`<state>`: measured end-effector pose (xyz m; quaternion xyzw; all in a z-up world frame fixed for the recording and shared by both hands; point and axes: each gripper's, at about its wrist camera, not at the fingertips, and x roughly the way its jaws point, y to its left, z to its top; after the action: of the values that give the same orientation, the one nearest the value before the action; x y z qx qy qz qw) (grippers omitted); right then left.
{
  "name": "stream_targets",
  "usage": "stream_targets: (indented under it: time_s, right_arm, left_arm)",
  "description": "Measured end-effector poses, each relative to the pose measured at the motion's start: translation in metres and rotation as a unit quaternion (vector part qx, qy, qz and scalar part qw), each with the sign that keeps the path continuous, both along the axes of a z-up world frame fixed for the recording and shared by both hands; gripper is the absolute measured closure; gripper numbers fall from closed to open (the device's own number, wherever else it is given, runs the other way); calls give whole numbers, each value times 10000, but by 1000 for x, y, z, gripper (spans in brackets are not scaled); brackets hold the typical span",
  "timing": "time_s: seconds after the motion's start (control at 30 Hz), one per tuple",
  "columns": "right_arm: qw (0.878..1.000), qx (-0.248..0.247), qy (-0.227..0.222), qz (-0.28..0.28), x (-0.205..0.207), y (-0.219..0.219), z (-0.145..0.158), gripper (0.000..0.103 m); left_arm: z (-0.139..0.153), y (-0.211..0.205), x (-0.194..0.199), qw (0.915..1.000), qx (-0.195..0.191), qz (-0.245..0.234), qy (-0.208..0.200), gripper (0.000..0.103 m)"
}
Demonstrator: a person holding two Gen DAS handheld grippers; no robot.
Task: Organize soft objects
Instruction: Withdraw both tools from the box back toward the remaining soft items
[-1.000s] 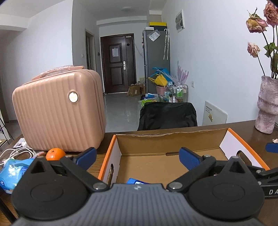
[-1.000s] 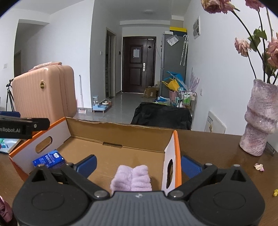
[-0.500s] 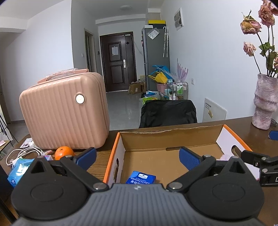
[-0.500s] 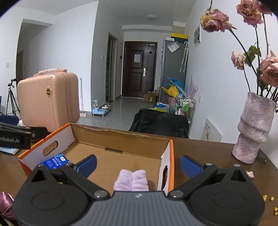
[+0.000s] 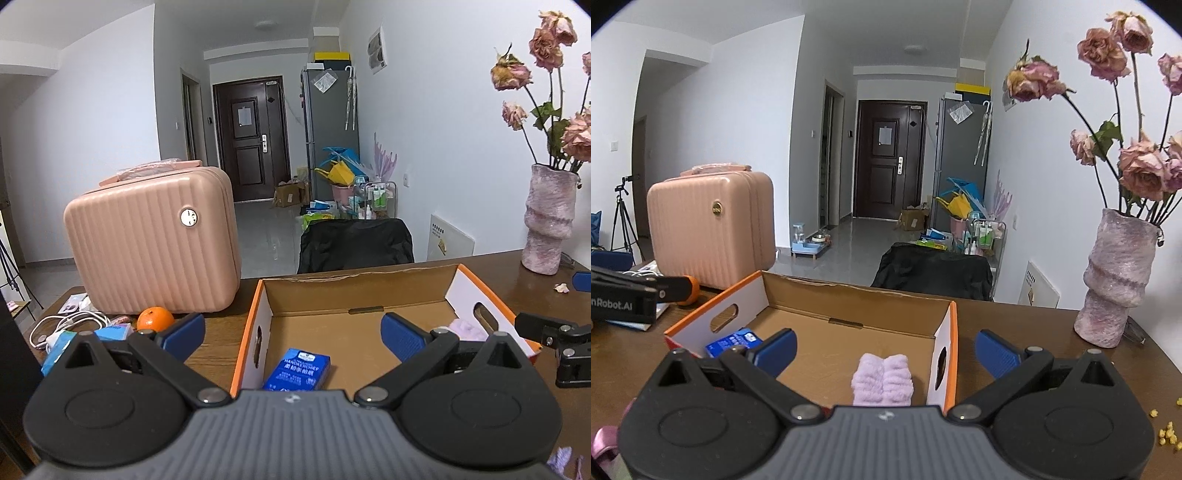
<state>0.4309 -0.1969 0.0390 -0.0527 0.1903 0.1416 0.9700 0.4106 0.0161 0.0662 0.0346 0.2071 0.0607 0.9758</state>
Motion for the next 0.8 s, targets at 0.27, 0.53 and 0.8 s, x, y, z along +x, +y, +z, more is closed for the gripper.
stream_targets:
  time_s: [0.27, 0.53, 0.8]
  right_arm:
    - [10000, 17, -78, 45, -38, -4, 5, 0]
    - [9998, 43, -172, 71, -77, -8, 6, 0]
    - [9998, 22, -193, 57, -112, -14, 2, 0]
  left_arm:
    - [7, -2, -37, 9999, -48, -61, -75, 0]
    - [14, -9, -79, 9994, -144, -210, -218, 0]
    - [10, -11, -113, 9988, -285, -274, -273, 0]
